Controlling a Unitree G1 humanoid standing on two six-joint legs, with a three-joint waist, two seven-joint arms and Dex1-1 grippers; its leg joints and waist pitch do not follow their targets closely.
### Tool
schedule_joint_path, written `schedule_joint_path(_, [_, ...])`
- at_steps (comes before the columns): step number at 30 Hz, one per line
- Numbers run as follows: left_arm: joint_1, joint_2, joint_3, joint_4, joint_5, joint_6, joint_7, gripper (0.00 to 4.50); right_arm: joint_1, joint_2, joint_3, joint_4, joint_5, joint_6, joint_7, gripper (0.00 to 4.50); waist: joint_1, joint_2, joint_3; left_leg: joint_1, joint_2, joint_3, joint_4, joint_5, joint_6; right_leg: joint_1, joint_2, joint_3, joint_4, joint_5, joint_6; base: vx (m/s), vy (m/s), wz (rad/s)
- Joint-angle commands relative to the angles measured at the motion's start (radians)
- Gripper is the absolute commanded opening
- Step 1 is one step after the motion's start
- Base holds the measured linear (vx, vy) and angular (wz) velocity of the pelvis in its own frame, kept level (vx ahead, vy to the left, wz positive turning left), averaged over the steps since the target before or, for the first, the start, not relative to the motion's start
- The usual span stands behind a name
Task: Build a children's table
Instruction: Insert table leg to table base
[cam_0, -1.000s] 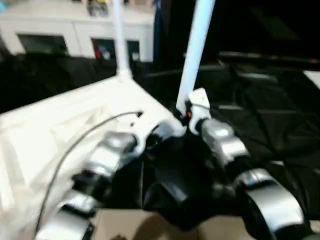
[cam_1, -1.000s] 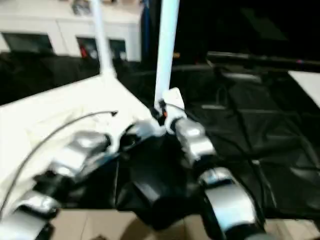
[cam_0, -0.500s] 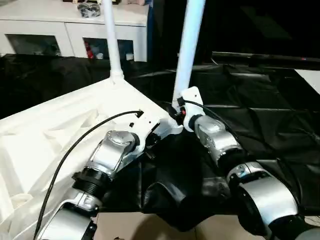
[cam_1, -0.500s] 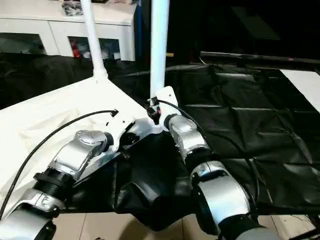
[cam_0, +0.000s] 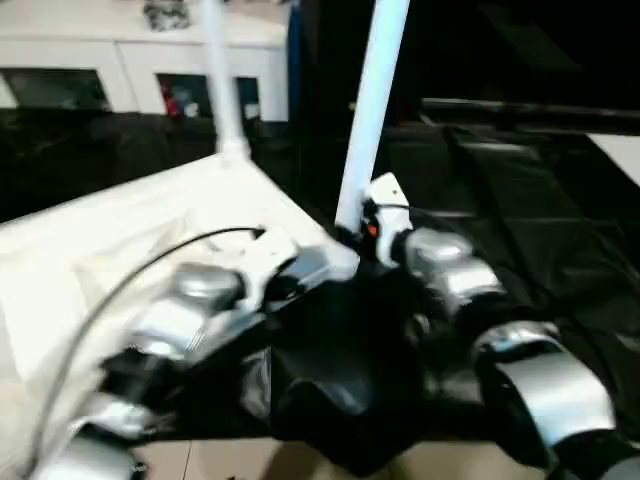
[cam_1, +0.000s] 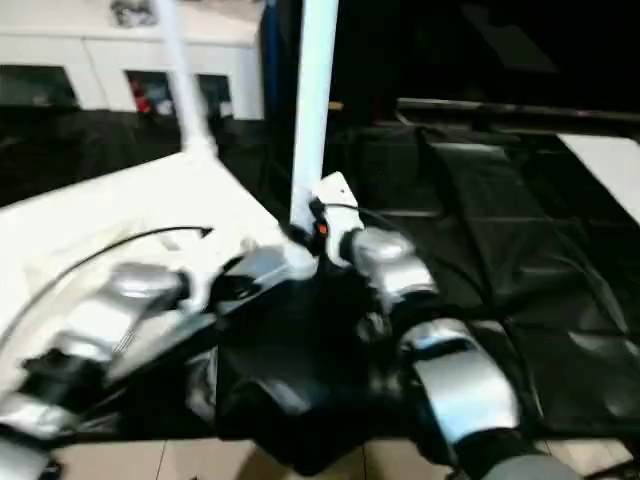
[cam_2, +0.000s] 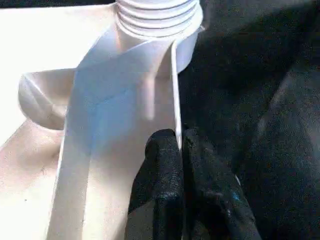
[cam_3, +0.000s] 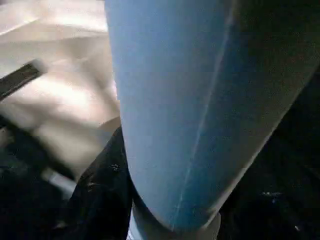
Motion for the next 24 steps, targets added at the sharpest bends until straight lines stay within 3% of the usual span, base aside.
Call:
schedule_joint_path(1, [-0.014,-0.009,-0.022,-0.100,-0.061,-0.070,-0.104,0.00,0.080,0.007,0.101,0.068,-0.062,0.085,0.084,1.87,0.008,0.010,-0.059,-0.010,0.042,0.003,-0.062,-0.188,0.068,0.043,-0.077,0.082,-0.064,-0.219,-0.211,0.073,-0.038,0.09])
schedule_joint_path(3, [0.000,0.031,-0.019,-0.121,-0.079,-0.084,-0.167,0.00,0.103,-0.032,0.144,0.032,-0.095,0.068,0.171,1.87,0.014,0.012,-0.064,-0.019,0.046,0.004,-0.057,-0.106,0.085,0.052,-0.074,0.079,-0.043,-0.103,-0.236,0.066,-0.029,0.03])
schedule_joint_path(5, [0.002,0.041,-0.019,-0.122,-0.081,-0.090,-0.178,0.00,0.110,-0.041,0.154,0.019,-0.103,0.064,0.196,1.87,0.019,0.012,-0.066,-0.017,0.046,0.007,-0.053,-0.076,0.092,0.053,-0.072,0.078,-0.039,-0.062,-0.241,0.028,-0.010,0.00])
schedule_joint_path(8, [0.001,0.064,-0.019,-0.111,-0.078,-0.117,-0.198,0.00,0.134,-0.062,0.174,-0.030,-0.113,0.056,0.242,1.87,0.029,0.008,-0.065,-0.014,0.047,0.008,-0.055,-0.092,0.080,0.056,-0.072,0.077,-0.043,-0.094,-0.231,0.000,0.000,0.00])
schedule_joint_path(15, [-0.004,0.095,-0.008,-0.081,-0.080,-0.152,-0.238,0.00,0.181,-0.091,0.211,-0.120,-0.120,0.064,0.303,1.87,0.033,0.009,-0.057,-0.001,0.047,0.010,-0.064,-0.197,0.030,0.047,-0.072,0.083,-0.065,-0.291,-0.174,0.000,0.000,0.00])
schedule_joint_path(24, [-0.012,0.091,-0.007,-0.059,-0.085,-0.159,-0.242,0.00,0.197,-0.095,0.207,-0.147,-0.119,0.085,0.297,1.87,0.031,0.007,-0.064,-0.005,0.045,0.013,-0.061,-0.142,0.036,0.050,-0.064,0.094,-0.047,-0.164,-0.206,0.000,0.000,0.00])
